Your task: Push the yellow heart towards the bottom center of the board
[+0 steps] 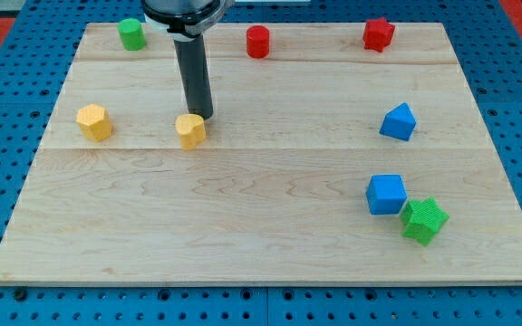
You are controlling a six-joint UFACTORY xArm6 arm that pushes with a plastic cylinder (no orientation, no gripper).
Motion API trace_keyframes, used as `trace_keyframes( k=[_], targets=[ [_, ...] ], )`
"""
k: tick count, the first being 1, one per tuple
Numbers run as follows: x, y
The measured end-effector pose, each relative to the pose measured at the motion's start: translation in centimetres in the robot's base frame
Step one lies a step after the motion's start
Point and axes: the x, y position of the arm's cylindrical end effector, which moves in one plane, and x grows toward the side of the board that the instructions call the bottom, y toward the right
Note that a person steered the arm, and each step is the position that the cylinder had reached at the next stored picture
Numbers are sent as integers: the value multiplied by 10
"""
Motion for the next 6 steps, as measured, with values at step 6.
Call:
trace_keyframes(
  k=[6],
  targets=[
    [24, -37]
  ],
)
